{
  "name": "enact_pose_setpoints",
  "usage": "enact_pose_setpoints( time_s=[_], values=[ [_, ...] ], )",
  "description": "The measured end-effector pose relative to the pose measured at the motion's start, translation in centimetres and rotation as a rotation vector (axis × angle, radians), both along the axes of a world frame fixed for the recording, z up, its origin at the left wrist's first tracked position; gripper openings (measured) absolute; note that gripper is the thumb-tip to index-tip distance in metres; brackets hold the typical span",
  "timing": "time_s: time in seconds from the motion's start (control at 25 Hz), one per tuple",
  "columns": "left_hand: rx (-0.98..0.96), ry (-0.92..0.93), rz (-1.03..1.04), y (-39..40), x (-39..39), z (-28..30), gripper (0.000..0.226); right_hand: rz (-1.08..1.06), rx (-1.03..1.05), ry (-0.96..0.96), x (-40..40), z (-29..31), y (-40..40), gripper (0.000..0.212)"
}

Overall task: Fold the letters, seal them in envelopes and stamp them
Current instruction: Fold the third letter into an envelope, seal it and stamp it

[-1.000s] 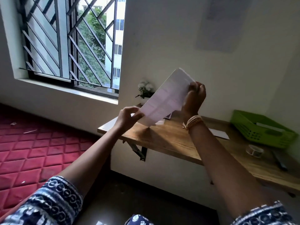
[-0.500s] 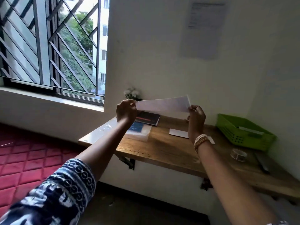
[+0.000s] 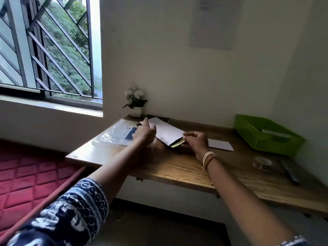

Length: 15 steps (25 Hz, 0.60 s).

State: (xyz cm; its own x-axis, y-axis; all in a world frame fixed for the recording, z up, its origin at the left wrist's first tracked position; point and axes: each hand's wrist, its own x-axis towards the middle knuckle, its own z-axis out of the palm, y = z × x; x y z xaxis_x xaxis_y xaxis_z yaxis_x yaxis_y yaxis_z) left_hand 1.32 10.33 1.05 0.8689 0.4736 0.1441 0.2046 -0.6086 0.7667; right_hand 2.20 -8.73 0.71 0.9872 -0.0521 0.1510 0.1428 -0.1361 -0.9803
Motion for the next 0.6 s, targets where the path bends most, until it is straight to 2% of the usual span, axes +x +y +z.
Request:
enact_pose_setpoints(
  time_s=[0.08,0.16,0.24,0.32,0.44,0.6],
  values=[
    [0.231,0.048,-0.11,-0.6,0.5,-0.8,0.052,0.081,0.051,0.103,0.4,0.0,0.6,0.016],
    [0.295,0.049,-0.302,-1.2,0.8,-0.9,0.046,0.108,0.079,0.156,0.6,0.3,1.3,0.02],
    [0.327,0.013,-0.421,-1.4,0.8,-1.1,0.05,0.113,0.115,0.191,0.5,0.6,1.9,0.021],
    [0.374,-0.016,-0.433,-1.3,0.7,-1.3,0.05,0.109,0.124,0.216,0.5,0.6,2.1,0.029],
    [0.364,-0.102,-0.392,-1.1,0.3,-1.4,0.037,0.127,0.112,0.243,0.3,0.9,1.9,0.034],
    [0.371,-0.227,-0.34,-1.2,-0.2,-1.2,0.022,0.113,-0.097,0.202,0.1,1.1,1.6,0.024]
  ],
)
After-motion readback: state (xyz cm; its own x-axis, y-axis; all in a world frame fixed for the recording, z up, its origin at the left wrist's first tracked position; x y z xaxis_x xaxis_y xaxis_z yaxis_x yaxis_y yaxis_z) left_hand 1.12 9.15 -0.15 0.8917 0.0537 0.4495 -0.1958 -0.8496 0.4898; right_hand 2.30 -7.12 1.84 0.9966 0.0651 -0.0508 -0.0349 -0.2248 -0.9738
